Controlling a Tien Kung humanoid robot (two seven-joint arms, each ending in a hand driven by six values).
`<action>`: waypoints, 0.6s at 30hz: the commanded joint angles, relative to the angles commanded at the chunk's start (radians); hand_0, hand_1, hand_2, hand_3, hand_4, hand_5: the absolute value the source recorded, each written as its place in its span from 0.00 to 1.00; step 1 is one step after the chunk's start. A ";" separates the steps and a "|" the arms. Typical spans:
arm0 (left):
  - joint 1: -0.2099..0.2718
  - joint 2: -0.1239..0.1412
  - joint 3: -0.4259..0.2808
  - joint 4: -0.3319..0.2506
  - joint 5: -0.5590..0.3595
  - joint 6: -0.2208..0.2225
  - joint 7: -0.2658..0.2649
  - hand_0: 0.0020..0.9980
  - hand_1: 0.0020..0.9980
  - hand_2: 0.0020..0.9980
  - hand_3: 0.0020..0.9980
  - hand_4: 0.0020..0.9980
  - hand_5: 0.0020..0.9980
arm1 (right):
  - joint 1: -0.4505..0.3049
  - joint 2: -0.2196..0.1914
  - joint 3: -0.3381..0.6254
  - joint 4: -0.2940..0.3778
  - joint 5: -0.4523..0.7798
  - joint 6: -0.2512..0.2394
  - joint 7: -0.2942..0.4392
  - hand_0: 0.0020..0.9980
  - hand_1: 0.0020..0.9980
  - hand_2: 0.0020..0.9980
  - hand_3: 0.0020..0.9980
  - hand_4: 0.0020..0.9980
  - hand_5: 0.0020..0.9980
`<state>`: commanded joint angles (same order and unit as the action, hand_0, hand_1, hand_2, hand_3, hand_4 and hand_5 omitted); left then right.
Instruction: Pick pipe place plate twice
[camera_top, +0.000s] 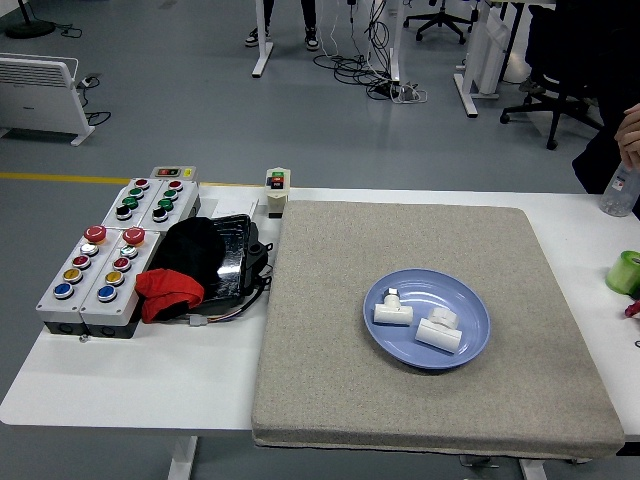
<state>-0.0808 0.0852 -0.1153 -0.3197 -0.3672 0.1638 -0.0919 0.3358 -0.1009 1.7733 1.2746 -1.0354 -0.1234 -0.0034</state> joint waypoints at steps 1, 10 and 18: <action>0.000 0.000 0.002 0.000 -0.001 0.000 0.000 0.70 0.69 0.72 0.67 0.35 1.00 | -0.014 0.003 0.009 0.001 0.039 0.002 -0.001 0.85 0.80 0.89 0.86 0.61 0.55; -0.002 -0.002 0.008 0.002 -0.003 -0.002 0.000 0.70 0.69 0.72 0.67 0.35 1.00 | -0.093 0.019 0.051 0.007 0.396 0.007 -0.013 0.85 0.80 0.88 0.85 0.61 0.57; -0.005 -0.001 0.003 0.002 0.001 -0.001 -0.001 0.70 0.69 0.72 0.67 0.35 1.00 | -0.100 0.017 0.058 0.008 0.413 -0.001 -0.013 0.85 0.80 0.88 0.85 0.60 0.58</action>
<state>-0.0858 0.0842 -0.1120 -0.3177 -0.3662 0.1624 -0.0929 0.2356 -0.0835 1.8316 1.2824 -0.6226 -0.1244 -0.0160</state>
